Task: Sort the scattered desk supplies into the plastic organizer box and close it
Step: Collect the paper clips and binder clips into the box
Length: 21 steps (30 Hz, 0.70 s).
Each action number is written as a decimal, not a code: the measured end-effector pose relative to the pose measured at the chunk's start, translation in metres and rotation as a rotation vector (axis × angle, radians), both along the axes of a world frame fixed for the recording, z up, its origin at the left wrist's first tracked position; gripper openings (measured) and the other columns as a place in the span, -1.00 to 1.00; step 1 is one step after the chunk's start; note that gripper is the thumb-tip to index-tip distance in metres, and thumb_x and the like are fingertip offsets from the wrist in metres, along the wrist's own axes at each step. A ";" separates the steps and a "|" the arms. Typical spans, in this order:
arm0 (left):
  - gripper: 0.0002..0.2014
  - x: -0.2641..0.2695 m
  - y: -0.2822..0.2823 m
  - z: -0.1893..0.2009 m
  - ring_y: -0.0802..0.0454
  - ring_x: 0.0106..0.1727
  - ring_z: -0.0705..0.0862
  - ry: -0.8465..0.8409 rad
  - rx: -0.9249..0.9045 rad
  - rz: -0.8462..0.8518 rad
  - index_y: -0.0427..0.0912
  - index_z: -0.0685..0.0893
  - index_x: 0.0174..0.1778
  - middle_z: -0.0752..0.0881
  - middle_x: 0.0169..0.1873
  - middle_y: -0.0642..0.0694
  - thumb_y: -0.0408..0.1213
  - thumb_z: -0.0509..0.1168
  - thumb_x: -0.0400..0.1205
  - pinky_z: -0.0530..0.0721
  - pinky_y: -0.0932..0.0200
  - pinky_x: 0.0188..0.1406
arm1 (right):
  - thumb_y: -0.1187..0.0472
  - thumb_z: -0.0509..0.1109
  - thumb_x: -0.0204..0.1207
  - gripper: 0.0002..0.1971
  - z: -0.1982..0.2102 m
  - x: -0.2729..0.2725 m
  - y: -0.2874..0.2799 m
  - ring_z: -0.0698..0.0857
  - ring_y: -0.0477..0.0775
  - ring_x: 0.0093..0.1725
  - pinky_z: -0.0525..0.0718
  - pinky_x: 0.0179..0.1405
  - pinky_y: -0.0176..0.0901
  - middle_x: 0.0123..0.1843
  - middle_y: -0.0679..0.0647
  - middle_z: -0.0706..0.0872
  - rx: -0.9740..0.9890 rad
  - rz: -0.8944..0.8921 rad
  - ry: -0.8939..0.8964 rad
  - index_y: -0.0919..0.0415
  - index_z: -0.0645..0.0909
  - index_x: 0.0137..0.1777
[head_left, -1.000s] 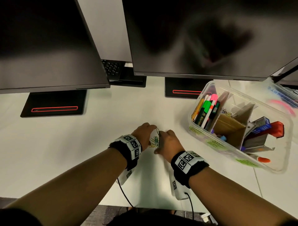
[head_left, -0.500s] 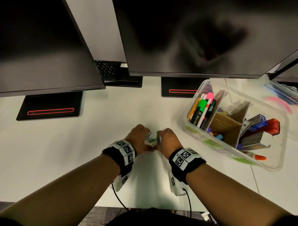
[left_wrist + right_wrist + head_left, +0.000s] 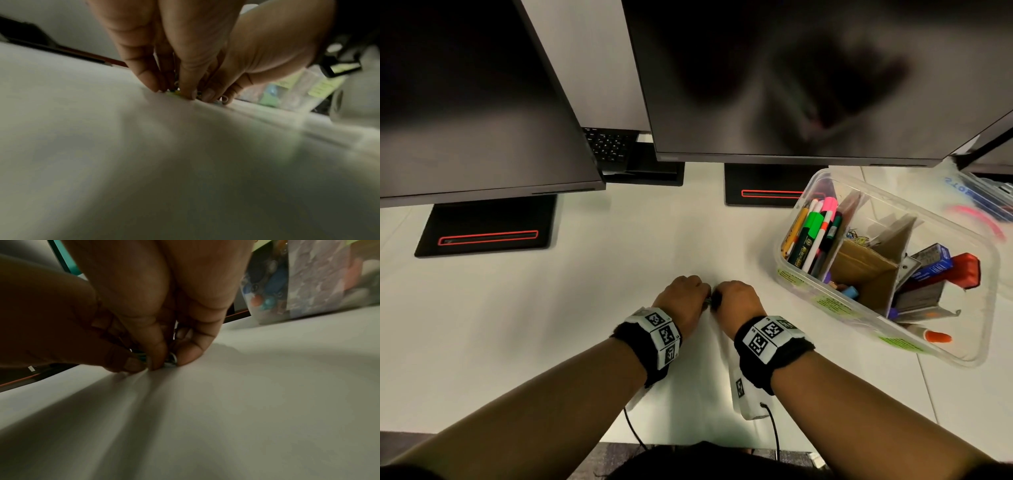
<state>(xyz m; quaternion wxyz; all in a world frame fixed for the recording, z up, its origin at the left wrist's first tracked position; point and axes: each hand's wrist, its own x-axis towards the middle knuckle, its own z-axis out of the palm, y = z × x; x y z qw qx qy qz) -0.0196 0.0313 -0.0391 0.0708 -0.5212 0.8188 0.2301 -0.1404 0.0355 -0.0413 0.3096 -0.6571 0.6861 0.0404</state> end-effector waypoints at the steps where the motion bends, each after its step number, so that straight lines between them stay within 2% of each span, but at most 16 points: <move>1: -0.70 0.000 0.001 0.002 -0.14 0.28 0.51 -0.059 -0.022 -0.078 -0.18 0.51 0.33 0.55 0.25 -0.18 -0.30 0.06 0.71 0.54 0.06 0.18 | 0.28 0.17 0.62 -0.74 0.000 0.001 0.000 0.62 0.19 0.23 0.51 0.15 -0.15 0.23 0.24 0.68 0.008 -0.004 0.000 0.33 0.61 0.17; 4: -0.65 0.001 0.003 0.012 -0.21 0.30 0.49 -0.199 -0.061 -0.267 -0.25 0.40 0.43 0.51 0.28 -0.26 -0.36 -0.01 0.72 0.53 -0.01 0.14 | 0.29 0.14 0.63 -0.75 -0.003 0.004 0.004 0.61 0.22 0.22 0.53 0.15 -0.11 0.22 0.28 0.64 -0.012 -0.002 -0.003 0.36 0.59 0.15; 8: -0.67 -0.004 -0.002 0.019 -0.25 0.27 0.53 -0.333 -0.066 -0.416 -0.35 0.42 0.37 0.54 0.24 -0.33 -0.44 -0.04 0.71 0.54 -0.04 0.07 | 0.39 0.06 0.62 -0.73 -0.005 0.002 0.012 0.59 0.24 0.21 0.50 0.13 -0.09 0.22 0.30 0.59 -0.085 0.035 -0.008 0.37 0.58 0.14; 10: -0.68 -0.005 -0.003 0.016 -0.27 0.19 0.59 -0.361 -0.091 -0.471 -0.39 0.47 0.32 0.59 0.17 -0.34 -0.49 0.02 0.67 0.58 -0.04 -0.01 | 0.39 0.06 0.62 -0.73 -0.005 -0.002 0.013 0.58 0.23 0.21 0.48 0.12 -0.07 0.21 0.31 0.58 -0.098 0.054 -0.027 0.38 0.58 0.13; 11: -0.72 -0.004 -0.003 0.017 -0.25 0.07 0.65 -0.343 -0.113 -0.489 -0.40 0.55 0.23 0.65 0.05 -0.35 -0.50 0.14 0.61 0.62 0.01 -0.13 | 0.38 0.07 0.63 -0.74 -0.005 -0.005 0.013 0.58 0.24 0.20 0.49 0.12 -0.06 0.20 0.31 0.58 -0.094 0.055 -0.030 0.38 0.58 0.13; 12: -0.77 -0.002 -0.003 0.021 -0.21 -0.15 0.72 -0.327 -0.121 -0.503 -0.38 0.67 0.02 0.71 -0.16 -0.31 -0.49 0.35 0.44 0.62 0.12 -0.34 | 0.36 0.09 0.63 -0.75 -0.005 -0.007 0.012 0.58 0.24 0.19 0.49 0.12 -0.06 0.19 0.30 0.58 -0.090 0.055 -0.031 0.37 0.59 0.13; 13: -0.76 0.000 -0.003 0.017 -0.11 -0.42 0.70 -0.302 -0.163 -0.494 -0.31 0.73 -0.26 0.70 -0.41 -0.21 -0.46 0.52 0.17 0.54 0.26 -0.59 | 0.35 0.11 0.63 -0.76 -0.004 -0.010 0.012 0.59 0.25 0.19 0.50 0.12 -0.07 0.18 0.29 0.59 -0.087 0.054 -0.031 0.36 0.60 0.13; 14: -0.70 0.002 -0.004 0.014 -0.01 -0.60 0.63 -0.291 -0.178 -0.489 -0.22 0.70 -0.46 0.64 -0.57 -0.11 -0.43 0.58 -0.06 0.41 0.35 -0.74 | 0.36 0.12 0.62 -0.76 -0.004 -0.013 0.012 0.59 0.25 0.19 0.50 0.11 -0.08 0.18 0.29 0.59 -0.087 0.054 -0.029 0.36 0.60 0.13; 15: -0.66 0.004 -0.006 0.011 0.02 -0.65 0.59 -0.277 -0.199 -0.472 -0.19 0.68 -0.53 0.61 -0.62 -0.08 -0.42 0.59 -0.16 0.35 0.39 -0.79 | 0.38 0.13 0.61 -0.76 -0.004 -0.015 0.012 0.59 0.25 0.19 0.50 0.11 -0.09 0.18 0.29 0.59 -0.087 0.057 -0.025 0.36 0.60 0.13; 16: -0.67 0.005 -0.006 0.009 -0.01 -0.58 0.63 -0.290 -0.198 -0.474 -0.22 0.69 -0.45 0.64 -0.55 -0.12 -0.43 0.59 -0.09 0.42 0.35 -0.74 | 0.40 0.13 0.59 -0.75 -0.003 -0.018 0.012 0.59 0.26 0.19 0.49 0.12 -0.09 0.18 0.30 0.59 -0.085 0.061 -0.023 0.37 0.60 0.13; 17: -0.71 0.004 -0.006 0.011 -0.10 -0.38 0.71 -0.289 -0.142 -0.466 -0.30 0.71 -0.24 0.70 -0.36 -0.21 -0.45 0.55 0.13 0.57 0.25 -0.58 | 0.41 0.14 0.58 -0.75 -0.003 -0.020 0.013 0.60 0.26 0.18 0.49 0.12 -0.09 0.17 0.30 0.60 -0.087 0.061 -0.028 0.38 0.61 0.13; 18: -0.75 0.004 -0.006 0.014 -0.20 -0.10 0.70 -0.289 -0.072 -0.427 -0.35 0.64 0.02 0.69 -0.09 -0.29 -0.45 0.39 0.43 0.66 0.12 -0.30 | 0.41 0.16 0.57 -0.76 -0.002 -0.022 0.013 0.60 0.27 0.18 0.49 0.12 -0.09 0.17 0.31 0.60 -0.091 0.057 -0.037 0.39 0.61 0.12; 19: -0.75 0.006 -0.007 0.008 -0.23 0.12 0.63 -0.300 -0.046 -0.375 -0.35 0.52 0.22 0.61 0.12 -0.30 -0.43 0.19 0.63 0.64 0.01 -0.05 | 0.40 0.18 0.57 -0.78 -0.002 -0.024 0.014 0.61 0.28 0.18 0.49 0.13 -0.09 0.16 0.31 0.61 -0.092 0.050 -0.045 0.39 0.61 0.11; 20: -0.73 0.008 -0.009 0.006 -0.23 0.24 0.56 -0.291 -0.042 -0.335 -0.32 0.44 0.32 0.55 0.23 -0.28 -0.39 0.05 0.71 0.59 -0.04 0.08 | 0.40 0.20 0.57 -0.80 -0.001 -0.025 0.015 0.61 0.28 0.17 0.49 0.13 -0.09 0.15 0.31 0.62 -0.091 0.039 -0.055 0.39 0.62 0.09; 21: -0.71 0.009 -0.010 0.008 -0.22 0.29 0.52 -0.268 -0.019 -0.297 -0.31 0.41 0.35 0.52 0.28 -0.26 -0.35 0.01 0.74 0.55 -0.04 0.15 | 0.40 0.22 0.56 -0.81 -0.001 -0.027 0.015 0.62 0.27 0.16 0.50 0.12 -0.11 0.14 0.30 0.63 -0.094 0.018 -0.076 0.39 0.62 0.07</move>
